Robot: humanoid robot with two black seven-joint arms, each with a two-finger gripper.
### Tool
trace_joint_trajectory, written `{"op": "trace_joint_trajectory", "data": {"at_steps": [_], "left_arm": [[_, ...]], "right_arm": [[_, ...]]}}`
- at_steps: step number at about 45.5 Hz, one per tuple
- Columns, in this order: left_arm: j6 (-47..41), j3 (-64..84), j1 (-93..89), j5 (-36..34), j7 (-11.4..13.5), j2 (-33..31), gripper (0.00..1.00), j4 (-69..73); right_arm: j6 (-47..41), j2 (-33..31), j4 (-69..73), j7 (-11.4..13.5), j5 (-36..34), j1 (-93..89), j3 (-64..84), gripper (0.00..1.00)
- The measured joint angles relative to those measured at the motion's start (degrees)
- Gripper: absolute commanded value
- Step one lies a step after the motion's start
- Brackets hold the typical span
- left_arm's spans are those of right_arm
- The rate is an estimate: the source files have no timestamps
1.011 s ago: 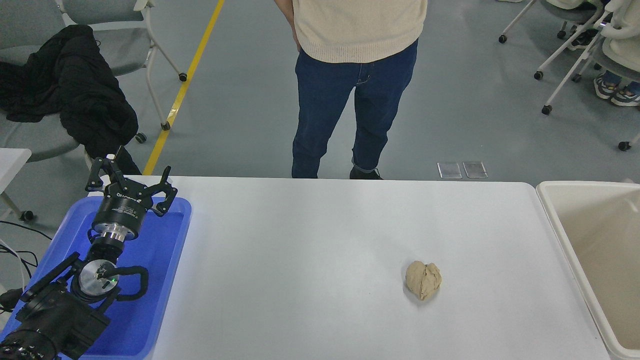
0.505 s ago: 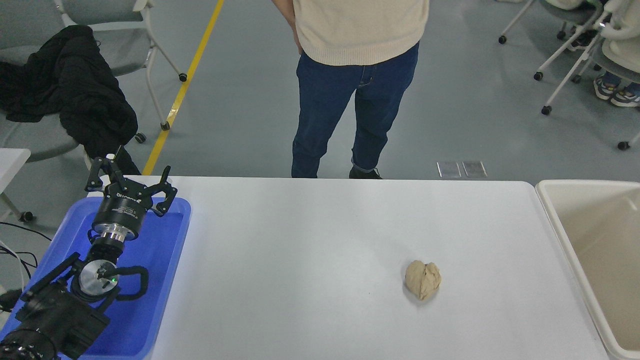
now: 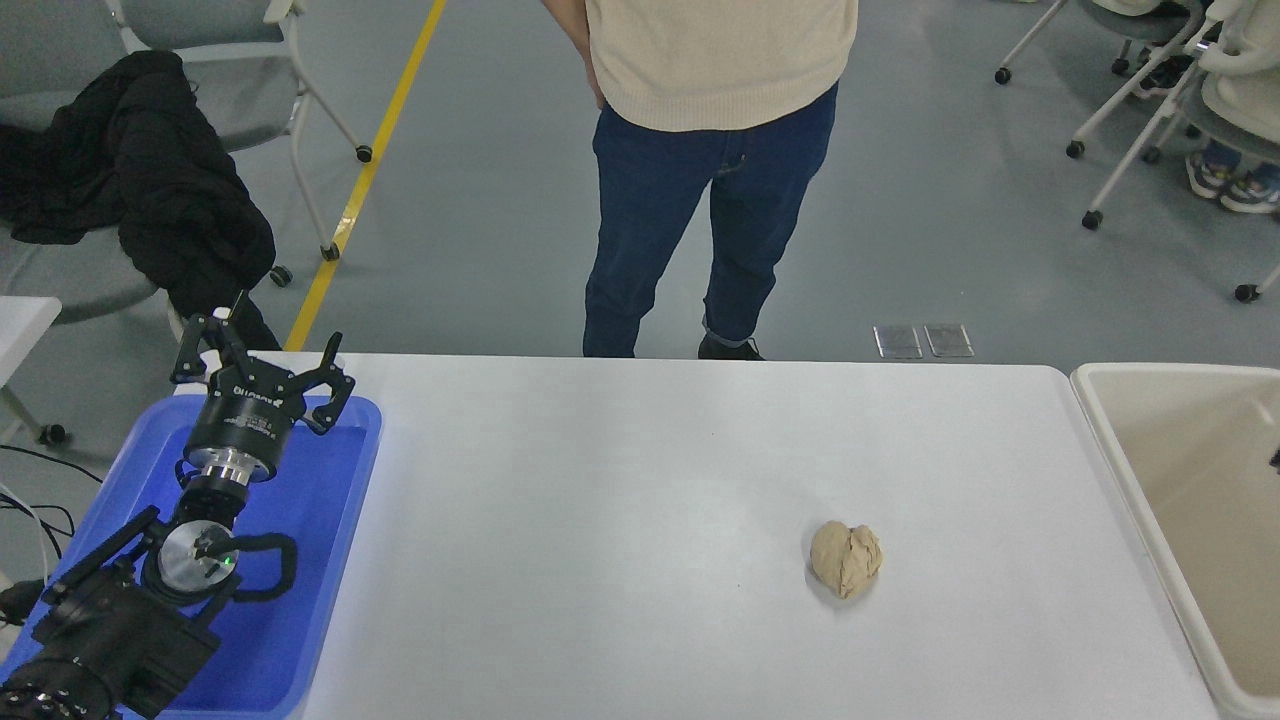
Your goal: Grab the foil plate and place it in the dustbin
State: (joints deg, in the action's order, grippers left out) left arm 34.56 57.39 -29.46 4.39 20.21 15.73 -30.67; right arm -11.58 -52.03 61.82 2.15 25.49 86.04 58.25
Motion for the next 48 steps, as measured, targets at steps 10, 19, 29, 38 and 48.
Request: {"op": "trace_joint_trajectory", "data": {"at_steps": [10, 19, 29, 38, 48], "left_arm": [[0.0, 0.0, 0.0, 0.0, 0.0, 0.0, 1.00, 0.0], [0.0, 0.0, 0.0, 0.0, 0.0, 0.0, 1.00, 0.0], [0.0, 0.0, 0.0, 0.0, 0.0, 0.0, 1.00, 0.0], [0.0, 0.0, 0.0, 0.0, 0.0, 0.0, 1.00, 0.0], [0.0, 0.0, 0.0, 0.0, 0.0, 0.0, 1.00, 0.0]], "right_arm": [[-17.2, 10.0, 2.3, -0.1, -0.2, 12.9, 10.7, 1.00], [-26.9, 19.4, 3.2, -0.3, -0.8, 19.6, 14.5, 1.00], [-31.1, 25.4, 3.7, -0.4, -4.2, 25.0, 12.5, 1.00], [-32.5, 29.6, 3.7, -0.4, -6.4, 29.2, 10.9, 1.00], [-33.1, 33.4, 3.6, -0.4, -7.3, 31.4, 9.6, 1.00]]}}
